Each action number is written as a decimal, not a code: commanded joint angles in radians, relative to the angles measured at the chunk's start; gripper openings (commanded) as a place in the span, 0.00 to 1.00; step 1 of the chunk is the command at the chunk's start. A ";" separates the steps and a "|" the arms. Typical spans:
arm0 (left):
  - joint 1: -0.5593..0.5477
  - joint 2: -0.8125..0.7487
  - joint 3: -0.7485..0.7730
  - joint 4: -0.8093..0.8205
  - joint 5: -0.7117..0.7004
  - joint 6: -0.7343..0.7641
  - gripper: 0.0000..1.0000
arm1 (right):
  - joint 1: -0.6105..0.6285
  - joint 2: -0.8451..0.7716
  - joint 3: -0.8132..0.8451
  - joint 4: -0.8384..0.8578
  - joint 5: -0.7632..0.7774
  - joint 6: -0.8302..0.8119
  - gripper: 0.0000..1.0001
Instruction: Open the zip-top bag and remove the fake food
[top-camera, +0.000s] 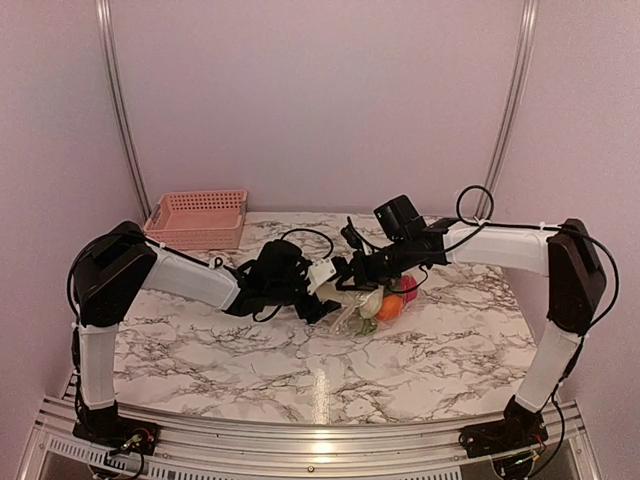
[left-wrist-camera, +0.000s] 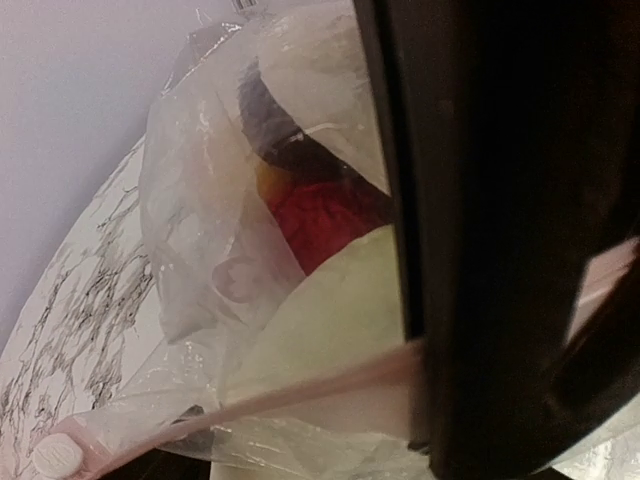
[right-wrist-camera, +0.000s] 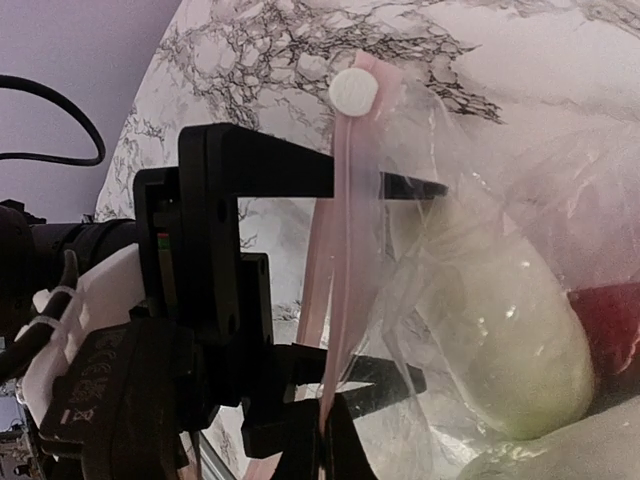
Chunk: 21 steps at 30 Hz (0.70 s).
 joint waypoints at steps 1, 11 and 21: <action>0.002 0.077 0.083 -0.242 0.078 -0.021 0.81 | 0.008 -0.024 0.019 -0.015 0.008 -0.007 0.00; -0.024 -0.067 -0.178 -0.082 0.223 -0.085 0.68 | 0.004 -0.031 -0.011 0.007 0.088 -0.008 0.00; -0.026 -0.134 -0.203 0.141 0.117 -0.136 0.69 | 0.005 -0.046 -0.068 0.033 0.094 -0.022 0.00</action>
